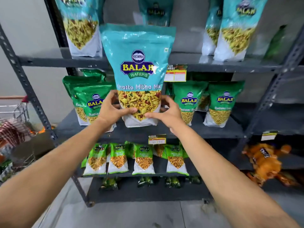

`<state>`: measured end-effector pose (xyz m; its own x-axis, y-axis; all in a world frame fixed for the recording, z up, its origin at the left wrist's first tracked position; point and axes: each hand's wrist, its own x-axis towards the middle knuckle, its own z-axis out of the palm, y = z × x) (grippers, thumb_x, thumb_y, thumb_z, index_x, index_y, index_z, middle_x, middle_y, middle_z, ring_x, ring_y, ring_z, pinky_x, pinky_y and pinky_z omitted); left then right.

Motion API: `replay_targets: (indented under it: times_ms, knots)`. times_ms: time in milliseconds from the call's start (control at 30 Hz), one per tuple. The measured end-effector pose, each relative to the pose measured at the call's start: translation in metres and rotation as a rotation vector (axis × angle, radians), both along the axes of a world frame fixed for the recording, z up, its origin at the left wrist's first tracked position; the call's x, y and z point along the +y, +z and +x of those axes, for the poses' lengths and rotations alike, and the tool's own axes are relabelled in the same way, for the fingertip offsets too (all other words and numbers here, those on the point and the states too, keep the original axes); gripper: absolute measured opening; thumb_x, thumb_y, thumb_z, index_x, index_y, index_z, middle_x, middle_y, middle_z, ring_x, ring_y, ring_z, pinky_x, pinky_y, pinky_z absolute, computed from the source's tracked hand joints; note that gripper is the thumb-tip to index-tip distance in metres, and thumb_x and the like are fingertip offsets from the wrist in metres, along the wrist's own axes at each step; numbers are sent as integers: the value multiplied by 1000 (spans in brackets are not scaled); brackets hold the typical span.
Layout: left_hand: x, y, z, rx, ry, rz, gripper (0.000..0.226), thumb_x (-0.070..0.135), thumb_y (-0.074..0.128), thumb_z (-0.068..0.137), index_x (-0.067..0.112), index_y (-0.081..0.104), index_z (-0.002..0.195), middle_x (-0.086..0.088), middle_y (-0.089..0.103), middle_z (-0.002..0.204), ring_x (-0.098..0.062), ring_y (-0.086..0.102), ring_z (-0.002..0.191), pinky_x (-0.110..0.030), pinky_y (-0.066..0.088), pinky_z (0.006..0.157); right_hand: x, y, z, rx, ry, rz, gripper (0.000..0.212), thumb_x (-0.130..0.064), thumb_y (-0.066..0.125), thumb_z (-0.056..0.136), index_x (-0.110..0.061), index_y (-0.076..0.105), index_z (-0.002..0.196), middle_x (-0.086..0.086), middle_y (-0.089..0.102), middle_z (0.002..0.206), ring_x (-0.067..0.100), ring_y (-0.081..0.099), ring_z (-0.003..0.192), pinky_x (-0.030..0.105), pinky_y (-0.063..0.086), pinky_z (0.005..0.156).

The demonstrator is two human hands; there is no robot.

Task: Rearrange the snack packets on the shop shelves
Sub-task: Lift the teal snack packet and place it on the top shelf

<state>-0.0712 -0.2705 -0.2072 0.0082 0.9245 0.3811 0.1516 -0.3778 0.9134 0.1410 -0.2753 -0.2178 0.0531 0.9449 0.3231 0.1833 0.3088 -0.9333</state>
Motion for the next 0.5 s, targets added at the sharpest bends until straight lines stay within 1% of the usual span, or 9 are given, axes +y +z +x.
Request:
replay_targets:
  times_ms: [33,100,133,167,233,267,367,433,500]
  knots:
    - [0,14,1,-14,5,30,66,8,89,57,18,52,111,1,66,102,2,69,81,-15,56,71,0,14,0,7,-6,29,70,-21,95,47,-23,58,106,-9,66,102,15,64,102,31,56,88]
    - [6,40,3,-37,19,88,74,17,90,52,15,53,116,-3,67,108,-8,69,90,-22,58,78,3,41,2,35,-3,82,68,-17,94,49,-17,58,107,-9,65,100,11,63,97,21,55,78]
    - [12,53,4,-35,30,121,77,20,92,51,13,53,117,-2,68,108,-10,68,92,-24,58,80,8,55,4,42,2,112,67,-16,93,51,-15,59,108,-8,65,100,8,63,94,15,53,73]
    - [18,64,5,-33,42,156,78,22,93,51,13,54,118,0,69,106,-10,68,93,-25,58,82,12,67,7,40,3,141,67,-16,93,51,-13,60,109,-6,66,101,8,63,94,13,52,71]
    - [32,88,10,-14,63,224,79,32,95,49,15,56,116,1,70,105,-12,68,96,-27,56,85,25,90,13,24,-11,192,63,-20,93,52,-15,62,106,-2,69,102,12,65,96,19,54,75]
    - [41,98,12,-5,71,247,79,38,93,48,16,56,114,2,70,104,-12,68,96,-27,56,86,33,100,16,16,-17,204,61,-22,93,52,-18,62,104,-3,69,101,11,65,96,24,56,79]
    - [74,123,24,17,94,296,71,39,93,50,20,56,108,8,69,99,-5,65,90,-27,56,88,65,127,25,11,-42,232,64,-36,92,47,-25,62,102,-1,70,107,14,65,101,40,58,87]
    - [99,138,32,33,117,315,70,42,93,50,23,56,105,10,67,98,-5,63,90,-28,55,90,88,142,32,-15,-65,256,67,-41,91,45,-26,61,103,0,69,110,15,64,105,43,56,90]
    - [124,150,39,53,128,335,73,49,91,45,24,57,104,9,67,100,-8,63,94,-30,55,91,113,154,41,-36,-78,266,61,-33,91,52,-23,60,104,-2,69,107,14,64,104,41,55,92]
